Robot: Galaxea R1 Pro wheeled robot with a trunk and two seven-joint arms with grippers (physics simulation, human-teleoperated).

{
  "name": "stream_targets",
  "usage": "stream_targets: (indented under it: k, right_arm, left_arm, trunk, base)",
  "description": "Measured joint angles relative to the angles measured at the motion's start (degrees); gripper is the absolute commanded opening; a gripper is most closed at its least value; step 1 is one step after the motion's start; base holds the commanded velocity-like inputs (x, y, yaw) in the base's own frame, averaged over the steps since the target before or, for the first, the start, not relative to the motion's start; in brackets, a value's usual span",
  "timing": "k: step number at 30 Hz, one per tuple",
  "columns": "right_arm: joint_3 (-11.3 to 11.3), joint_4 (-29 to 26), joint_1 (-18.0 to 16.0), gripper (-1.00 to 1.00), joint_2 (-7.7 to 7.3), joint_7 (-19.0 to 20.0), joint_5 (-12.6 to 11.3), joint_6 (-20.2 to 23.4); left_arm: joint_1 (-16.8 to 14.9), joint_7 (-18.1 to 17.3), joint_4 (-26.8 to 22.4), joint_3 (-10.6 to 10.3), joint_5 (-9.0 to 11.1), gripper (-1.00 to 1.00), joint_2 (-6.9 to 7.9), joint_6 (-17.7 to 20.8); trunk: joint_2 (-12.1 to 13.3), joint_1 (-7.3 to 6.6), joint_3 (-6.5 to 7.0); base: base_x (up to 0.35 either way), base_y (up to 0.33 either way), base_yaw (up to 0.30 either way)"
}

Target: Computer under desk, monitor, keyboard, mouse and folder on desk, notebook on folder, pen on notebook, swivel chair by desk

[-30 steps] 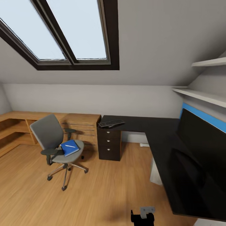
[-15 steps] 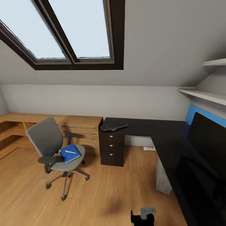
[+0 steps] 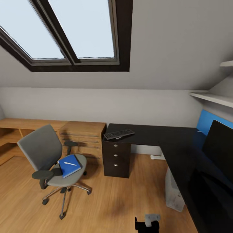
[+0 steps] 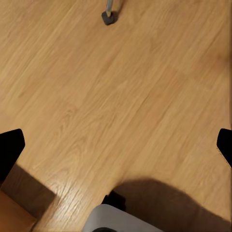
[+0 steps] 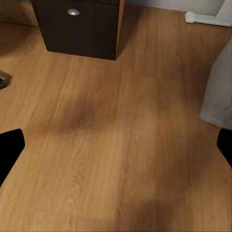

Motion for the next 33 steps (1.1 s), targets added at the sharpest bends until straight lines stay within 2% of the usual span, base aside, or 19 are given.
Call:
stream_targets:
  k: [12,33]
  right_arm:
    - [-0.1,0.0,0.0,1.00,-0.06,0.0,-0.1,0.0]
    - [0.0,0.0,0.0,1.00,0.02,0.0,-0.1,0.0]
  left_arm:
    - [0.0,0.0,0.3,0.0,0.0,1.00,0.00,0.0]
    - [0.0,0.0,0.4,0.0,0.0,1.00,-0.04,0.0]
  trunk:
    - [0.0,0.00,0.00]
    - [0.0,0.00,-0.57]
  base:
    - [0.330,0.000,-0.015]
    - [0.309,0.057,-0.126]
